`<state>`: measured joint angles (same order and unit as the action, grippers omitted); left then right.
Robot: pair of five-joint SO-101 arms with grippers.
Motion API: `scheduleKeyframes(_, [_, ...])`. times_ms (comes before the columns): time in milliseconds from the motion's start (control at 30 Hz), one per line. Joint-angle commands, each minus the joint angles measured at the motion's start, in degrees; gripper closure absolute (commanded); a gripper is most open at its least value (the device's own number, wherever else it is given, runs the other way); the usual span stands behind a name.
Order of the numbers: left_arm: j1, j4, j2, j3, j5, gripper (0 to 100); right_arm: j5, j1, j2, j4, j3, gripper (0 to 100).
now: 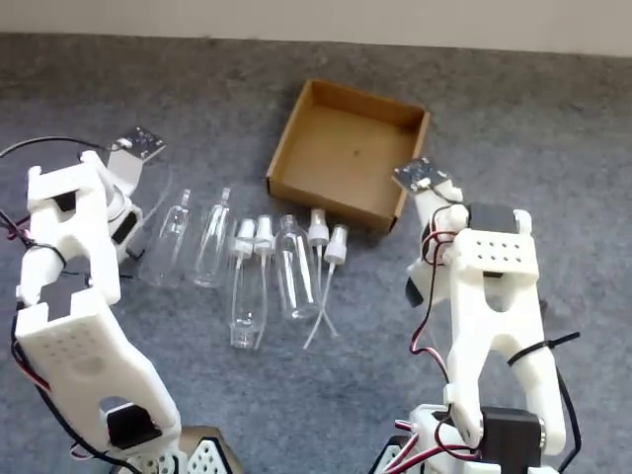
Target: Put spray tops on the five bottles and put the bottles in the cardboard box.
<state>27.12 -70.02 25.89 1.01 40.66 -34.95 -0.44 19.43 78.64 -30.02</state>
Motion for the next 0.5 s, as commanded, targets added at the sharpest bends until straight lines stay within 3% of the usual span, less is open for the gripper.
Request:
scheduleKeyframes(0, [2.15,-5.19,-3.21,1.80,-6.95,90,0.53,-0.31,2.33,-0.48,0.22,99.4])
scheduleKeyframes(167, [6.02,-14.68,-3.12,9.54,-22.59,92,0.62,-0.31,2.33,-0.48,0.22,99.4])
scheduleKeyframes(467, [14.29,-16.35,-2.68,13.49,-51.60,88,0.62,-0.31,2.33,-0.48,0.22,99.4])
